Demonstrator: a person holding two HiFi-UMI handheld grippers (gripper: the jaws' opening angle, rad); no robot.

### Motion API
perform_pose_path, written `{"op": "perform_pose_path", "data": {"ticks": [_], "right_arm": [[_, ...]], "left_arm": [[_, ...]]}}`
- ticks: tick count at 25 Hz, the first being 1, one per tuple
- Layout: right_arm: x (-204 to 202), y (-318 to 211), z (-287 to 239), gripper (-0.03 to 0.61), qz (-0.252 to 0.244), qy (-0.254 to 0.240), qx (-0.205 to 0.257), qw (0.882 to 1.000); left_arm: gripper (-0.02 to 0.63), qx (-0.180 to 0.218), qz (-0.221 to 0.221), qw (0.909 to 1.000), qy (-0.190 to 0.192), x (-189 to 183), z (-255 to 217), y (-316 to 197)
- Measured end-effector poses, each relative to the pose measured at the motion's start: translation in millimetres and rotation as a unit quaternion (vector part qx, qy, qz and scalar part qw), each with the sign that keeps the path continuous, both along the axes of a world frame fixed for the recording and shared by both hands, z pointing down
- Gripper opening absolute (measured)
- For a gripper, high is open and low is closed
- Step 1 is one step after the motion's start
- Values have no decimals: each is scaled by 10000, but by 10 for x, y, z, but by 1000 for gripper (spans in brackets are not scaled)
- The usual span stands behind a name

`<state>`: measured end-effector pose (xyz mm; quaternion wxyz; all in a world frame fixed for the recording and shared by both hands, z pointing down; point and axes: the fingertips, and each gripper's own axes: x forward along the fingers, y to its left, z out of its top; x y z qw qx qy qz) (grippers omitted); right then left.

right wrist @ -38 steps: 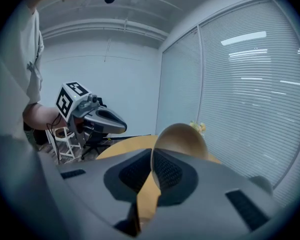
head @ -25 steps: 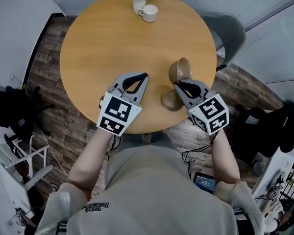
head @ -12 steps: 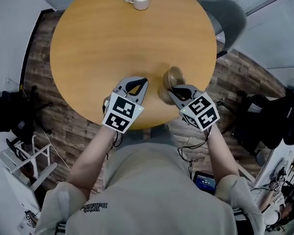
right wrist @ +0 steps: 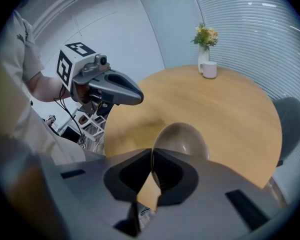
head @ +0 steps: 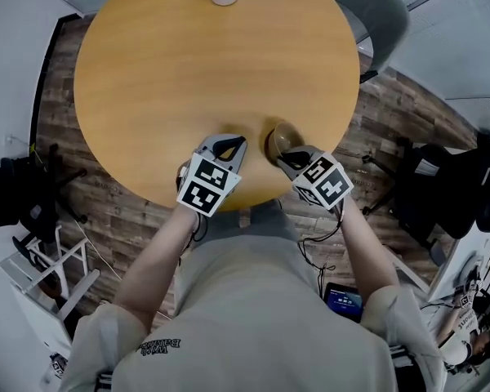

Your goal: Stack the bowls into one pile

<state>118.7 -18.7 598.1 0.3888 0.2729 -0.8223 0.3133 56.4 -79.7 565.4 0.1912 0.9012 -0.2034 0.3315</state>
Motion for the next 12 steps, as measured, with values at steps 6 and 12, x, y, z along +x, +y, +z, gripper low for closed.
{"op": "perform_pose_path", "data": {"ticks": [6, 12], "right_arm": [[-69, 107, 243, 37, -132, 103, -341, 9993], [-155, 241, 461, 38, -285, 162, -565, 9979]], "left_arm": [[21, -246, -215, 9993, -189, -146, 288, 44], [20, -430, -406, 9980, -225, -266, 454, 81]]}}
